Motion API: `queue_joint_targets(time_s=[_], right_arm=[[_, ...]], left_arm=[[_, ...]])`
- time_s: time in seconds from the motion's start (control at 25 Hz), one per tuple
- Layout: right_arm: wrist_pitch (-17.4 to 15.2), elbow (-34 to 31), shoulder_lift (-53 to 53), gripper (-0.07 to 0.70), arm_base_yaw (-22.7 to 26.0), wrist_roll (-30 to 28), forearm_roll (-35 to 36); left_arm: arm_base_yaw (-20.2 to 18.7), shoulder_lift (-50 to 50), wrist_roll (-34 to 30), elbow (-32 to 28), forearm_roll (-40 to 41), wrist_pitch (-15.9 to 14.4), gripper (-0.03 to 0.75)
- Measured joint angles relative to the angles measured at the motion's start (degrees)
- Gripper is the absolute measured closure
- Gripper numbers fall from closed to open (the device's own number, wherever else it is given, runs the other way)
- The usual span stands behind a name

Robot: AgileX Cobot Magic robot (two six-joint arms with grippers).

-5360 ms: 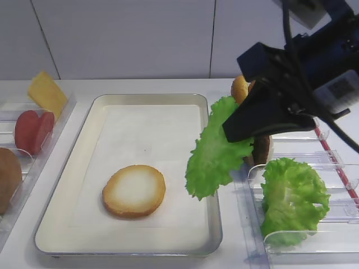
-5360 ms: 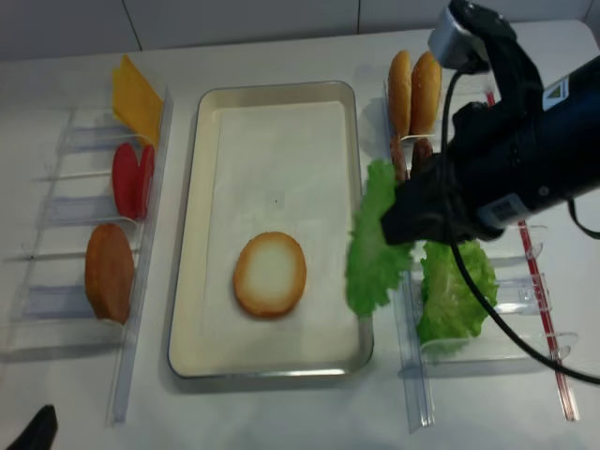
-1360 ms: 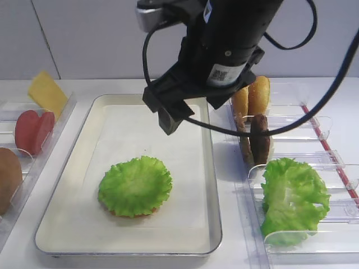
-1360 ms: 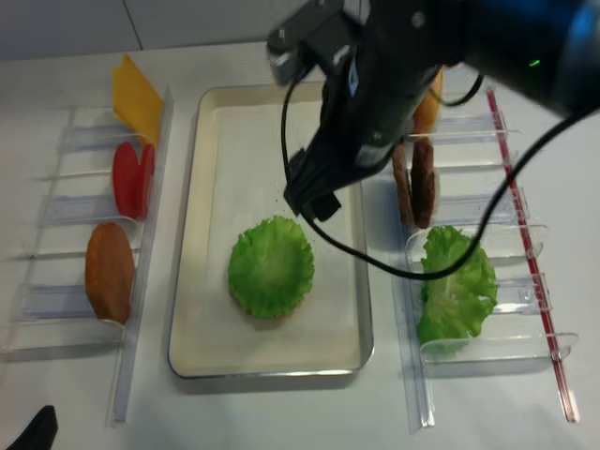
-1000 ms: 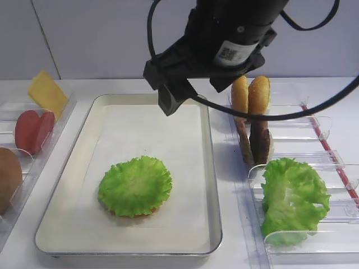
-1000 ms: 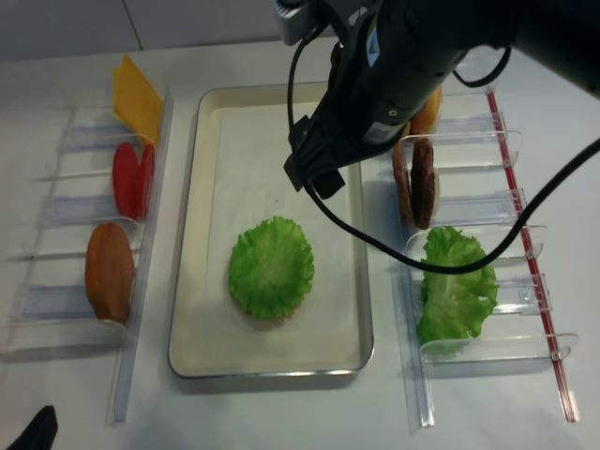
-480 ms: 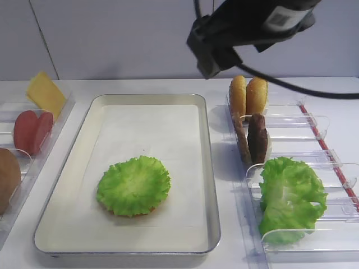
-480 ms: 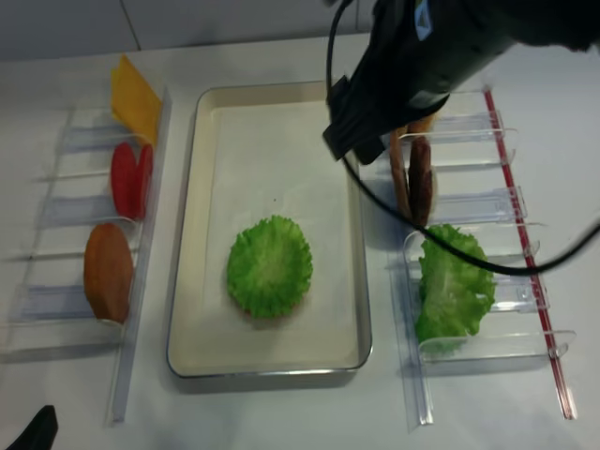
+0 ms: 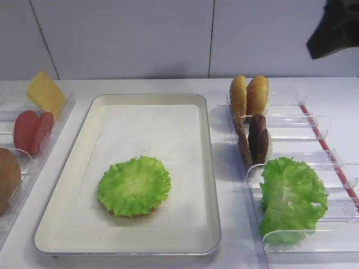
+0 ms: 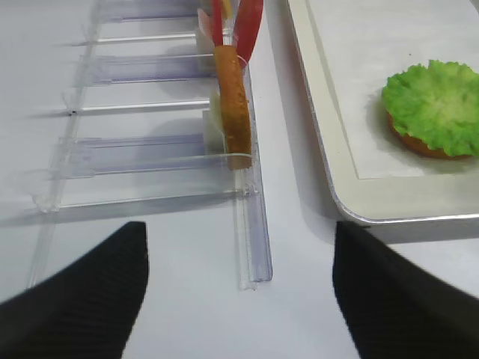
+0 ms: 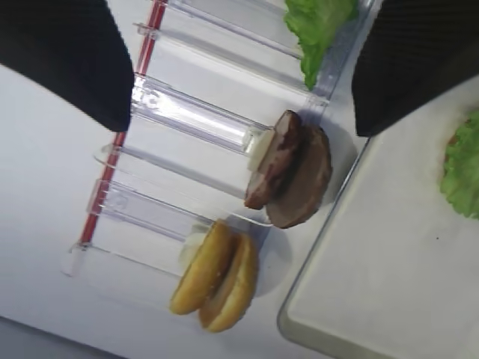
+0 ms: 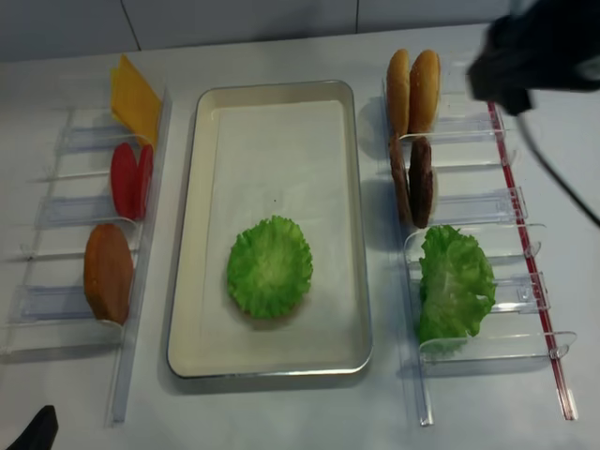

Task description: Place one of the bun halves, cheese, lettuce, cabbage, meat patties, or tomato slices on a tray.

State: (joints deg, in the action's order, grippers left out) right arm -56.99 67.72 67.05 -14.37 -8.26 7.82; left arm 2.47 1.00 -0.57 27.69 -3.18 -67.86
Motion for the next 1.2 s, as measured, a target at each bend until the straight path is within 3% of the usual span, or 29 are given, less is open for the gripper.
queue_joint_targets(time_s=[0.16, 0.4, 0.68, 0.92, 1.2], right_arm=[[0.5, -5.0, -7.7, 0.028, 3.7, -2.0, 0.6], [1.4, -13.3, -20.1, 0.029, 4.2, -1.4, -1.2], [-1.0, -21.5, -31.4, 0.029, 4.2, 1.7, -4.2], [-3.0, -27.7, -41.4, 0.030, 14.1, -0.1, -2.1], [-4.6, -35.3, -50.9, 0.031, 15.6, -2.9, 3.4]], left_arm=[[0.0, 0.0, 0.0, 0.0, 0.0, 0.0, 0.234], [0.0, 0.0, 0.0, 0.0, 0.0, 0.0, 0.234], [0.0, 0.0, 0.0, 0.0, 0.0, 0.0, 0.234], [0.0, 0.0, 0.0, 0.0, 0.0, 0.0, 0.234], [0.0, 0.0, 0.0, 0.0, 0.0, 0.0, 0.234]])
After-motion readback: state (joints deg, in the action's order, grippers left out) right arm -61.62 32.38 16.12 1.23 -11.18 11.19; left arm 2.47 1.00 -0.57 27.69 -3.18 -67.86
